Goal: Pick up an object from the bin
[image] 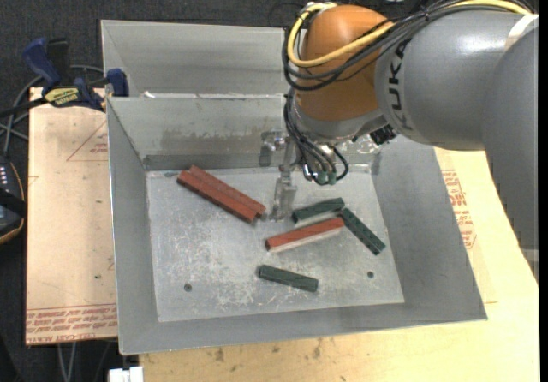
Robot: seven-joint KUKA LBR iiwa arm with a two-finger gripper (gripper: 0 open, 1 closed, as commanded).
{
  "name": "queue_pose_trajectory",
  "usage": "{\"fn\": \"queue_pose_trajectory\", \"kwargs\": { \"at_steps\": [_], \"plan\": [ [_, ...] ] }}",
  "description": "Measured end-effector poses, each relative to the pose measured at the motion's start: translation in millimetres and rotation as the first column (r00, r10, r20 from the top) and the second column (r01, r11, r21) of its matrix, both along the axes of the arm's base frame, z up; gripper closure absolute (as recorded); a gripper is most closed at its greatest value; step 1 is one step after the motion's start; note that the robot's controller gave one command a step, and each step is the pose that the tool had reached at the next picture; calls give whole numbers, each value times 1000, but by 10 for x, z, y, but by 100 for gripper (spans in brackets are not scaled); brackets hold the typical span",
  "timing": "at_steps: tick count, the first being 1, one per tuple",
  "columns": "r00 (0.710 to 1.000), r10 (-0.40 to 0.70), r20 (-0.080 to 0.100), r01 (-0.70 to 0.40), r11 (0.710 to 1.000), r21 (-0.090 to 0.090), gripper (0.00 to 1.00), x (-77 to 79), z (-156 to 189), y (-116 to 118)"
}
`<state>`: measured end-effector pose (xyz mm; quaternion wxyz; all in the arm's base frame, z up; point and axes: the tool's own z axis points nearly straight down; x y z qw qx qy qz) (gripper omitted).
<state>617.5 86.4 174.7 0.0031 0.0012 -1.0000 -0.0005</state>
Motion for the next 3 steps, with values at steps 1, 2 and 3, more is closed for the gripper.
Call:
{"fn": "queue_pose_trajectory", "kwargs": {
  "at_steps": [1,2,3],
  "plan": [
    [1000,-3,8,3,1000,1,100,16,51,-7],
    [1000,-3,8,3,1000,1,0,17,51,-8],
    [902,431,6,-431,902,0,0,-338,-31,-263]
  ]
}}
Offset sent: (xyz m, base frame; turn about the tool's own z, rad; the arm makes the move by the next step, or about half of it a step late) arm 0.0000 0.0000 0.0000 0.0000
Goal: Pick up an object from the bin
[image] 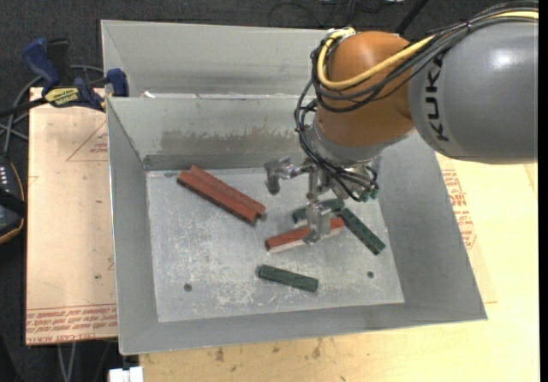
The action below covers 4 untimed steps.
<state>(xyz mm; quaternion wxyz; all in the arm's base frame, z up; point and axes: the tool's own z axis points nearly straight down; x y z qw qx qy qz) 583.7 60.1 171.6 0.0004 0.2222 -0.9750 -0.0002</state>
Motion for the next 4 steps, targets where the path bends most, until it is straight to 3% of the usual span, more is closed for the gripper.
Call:
{"fn": "queue_pose_trajectory", "kwargs": {
  "at_steps": [1,2,3,4],
  "plan": [
    [1000,-11,-6,11,1000,0,0,-180,-1061,-281],
    [1000,-10,4,10,1000,2,100,-149,-1009,-273],
    [967,-256,3,256,967,2,100,-479,-1012,-137],
    [972,-236,11,236,972,4,100,-591,344,-133]
  ]
}}
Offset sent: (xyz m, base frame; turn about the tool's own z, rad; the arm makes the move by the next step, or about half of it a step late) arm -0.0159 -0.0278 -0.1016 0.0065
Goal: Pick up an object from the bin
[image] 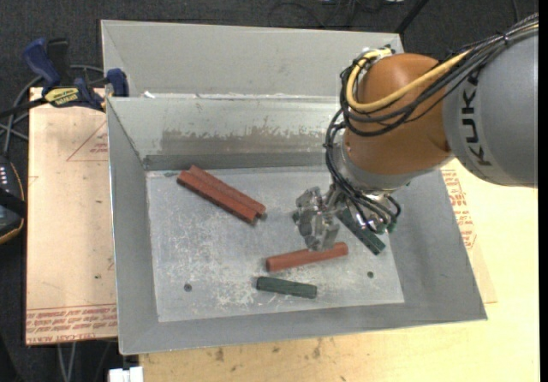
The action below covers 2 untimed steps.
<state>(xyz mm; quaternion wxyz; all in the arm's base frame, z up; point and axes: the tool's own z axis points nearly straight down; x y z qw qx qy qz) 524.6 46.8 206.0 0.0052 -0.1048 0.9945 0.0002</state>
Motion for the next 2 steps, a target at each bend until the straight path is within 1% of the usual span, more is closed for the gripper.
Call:
{"fn": "queue_pose_trajectory", "kwargs": {
  "at_steps": [1,2],
  "plan": [
    [1000,0,-8,0,1000,0,0,-12,-44,-1],
    [998,-67,-15,67,998,-3,0,264,-782,-511]
  ]
}}
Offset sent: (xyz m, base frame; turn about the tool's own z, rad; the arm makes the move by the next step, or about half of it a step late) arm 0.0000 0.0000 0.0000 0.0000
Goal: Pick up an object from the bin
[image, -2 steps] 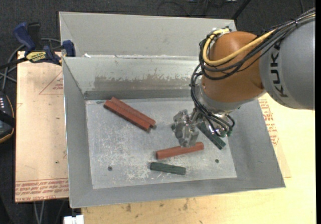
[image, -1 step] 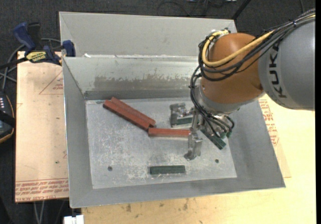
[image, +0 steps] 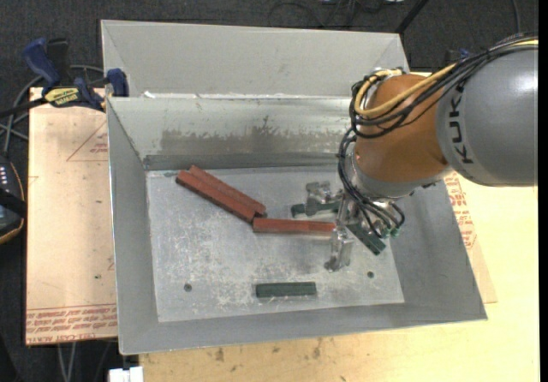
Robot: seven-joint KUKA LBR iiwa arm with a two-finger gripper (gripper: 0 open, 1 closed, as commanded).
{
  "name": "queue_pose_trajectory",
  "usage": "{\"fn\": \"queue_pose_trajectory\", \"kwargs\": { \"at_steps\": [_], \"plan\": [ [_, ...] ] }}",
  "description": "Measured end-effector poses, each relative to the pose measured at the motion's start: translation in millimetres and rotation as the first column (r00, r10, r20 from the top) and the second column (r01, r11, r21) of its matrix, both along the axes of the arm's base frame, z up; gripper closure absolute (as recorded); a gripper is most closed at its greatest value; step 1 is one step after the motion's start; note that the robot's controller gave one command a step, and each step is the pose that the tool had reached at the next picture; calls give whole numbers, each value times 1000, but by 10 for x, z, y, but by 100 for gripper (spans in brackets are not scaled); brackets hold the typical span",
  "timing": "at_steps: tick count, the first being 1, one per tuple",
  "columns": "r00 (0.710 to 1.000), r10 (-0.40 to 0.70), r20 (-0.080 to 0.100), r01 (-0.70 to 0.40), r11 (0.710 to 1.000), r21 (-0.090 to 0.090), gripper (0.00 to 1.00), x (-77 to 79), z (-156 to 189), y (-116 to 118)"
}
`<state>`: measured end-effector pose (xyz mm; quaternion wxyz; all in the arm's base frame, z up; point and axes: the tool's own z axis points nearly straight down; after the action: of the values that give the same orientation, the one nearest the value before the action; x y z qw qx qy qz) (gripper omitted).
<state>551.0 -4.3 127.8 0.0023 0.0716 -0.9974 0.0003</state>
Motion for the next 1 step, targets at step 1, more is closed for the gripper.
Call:
{"fn": "queue_pose_trajectory", "kwargs": {
  "at_steps": [1],
  "plan": [
    [999,32,9,-32,999,1,0,812,-584,-244]
  ]
}}
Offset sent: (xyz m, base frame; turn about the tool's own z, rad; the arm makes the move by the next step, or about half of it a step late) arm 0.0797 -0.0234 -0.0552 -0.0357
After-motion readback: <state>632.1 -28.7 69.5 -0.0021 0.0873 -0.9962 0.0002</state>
